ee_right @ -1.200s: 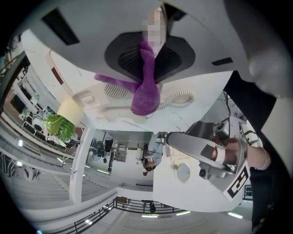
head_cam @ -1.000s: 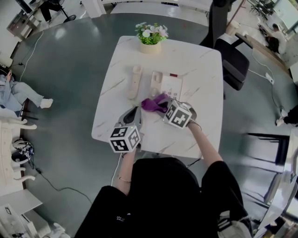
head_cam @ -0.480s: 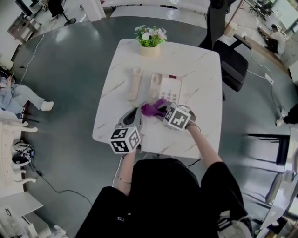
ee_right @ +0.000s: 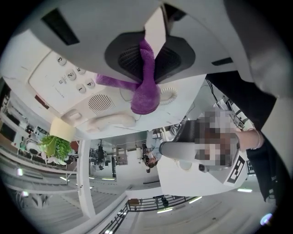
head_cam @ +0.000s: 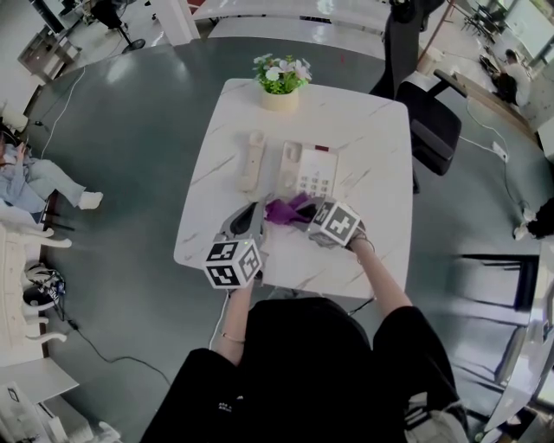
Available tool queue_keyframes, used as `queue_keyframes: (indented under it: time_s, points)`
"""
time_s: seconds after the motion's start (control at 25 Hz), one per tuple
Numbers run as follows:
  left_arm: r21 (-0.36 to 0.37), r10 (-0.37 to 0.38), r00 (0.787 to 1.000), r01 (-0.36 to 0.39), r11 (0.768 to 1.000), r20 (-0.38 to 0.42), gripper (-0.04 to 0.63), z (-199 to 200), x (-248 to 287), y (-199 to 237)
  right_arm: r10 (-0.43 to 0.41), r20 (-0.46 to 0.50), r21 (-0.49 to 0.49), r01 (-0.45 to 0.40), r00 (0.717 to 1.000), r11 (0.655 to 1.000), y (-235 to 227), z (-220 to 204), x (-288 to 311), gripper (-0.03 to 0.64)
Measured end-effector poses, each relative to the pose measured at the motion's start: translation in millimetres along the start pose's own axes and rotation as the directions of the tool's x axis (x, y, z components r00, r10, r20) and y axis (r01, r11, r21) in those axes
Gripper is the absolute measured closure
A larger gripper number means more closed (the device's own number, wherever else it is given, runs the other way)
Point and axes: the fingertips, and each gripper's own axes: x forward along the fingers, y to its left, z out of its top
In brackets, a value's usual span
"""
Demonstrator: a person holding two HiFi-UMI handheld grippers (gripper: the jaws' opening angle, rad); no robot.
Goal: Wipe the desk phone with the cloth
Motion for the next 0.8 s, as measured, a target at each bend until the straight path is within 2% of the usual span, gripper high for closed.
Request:
queue_keyframes:
  time_s: [0.2, 0.36, 0.6, 0.8]
  points:
    - [0.008, 0.003, 1.0, -0.003, 1.0, 0.015, 0.598, 4.8, -4.7, 0.4, 0.036, 0.112, 0.098, -0.047, 0.993, 0.994, 3.2, 9.2, -10.2, 0.58]
    - [0.016, 0.001, 1.0, -0.002, 1.0, 0.027, 0.598, 8.7, -8.0, -0.7, 0.046, 0.225, 0.2, -0.093, 0.973, 0.975, 1.6, 12.6, -20.9, 0.58]
    - [0.06, -0.032, 0.998, 0.029, 0.998, 0.05, 0.598, 12.5, -11.0, -7.8, -0.002, 0.423, 0.285, -0.13, 0.906, 0.95, -5.8, 33.1, -51.9, 0.58]
    - [0.127, -0.069, 0.994, 0.059, 0.99, 0.078, 0.598, 20.1, -13.1, -19.8, -0.108, 0.527, 0.313, -0.074, 0.843, 0.947, -17.0, 43.6, -76.8, 0.58]
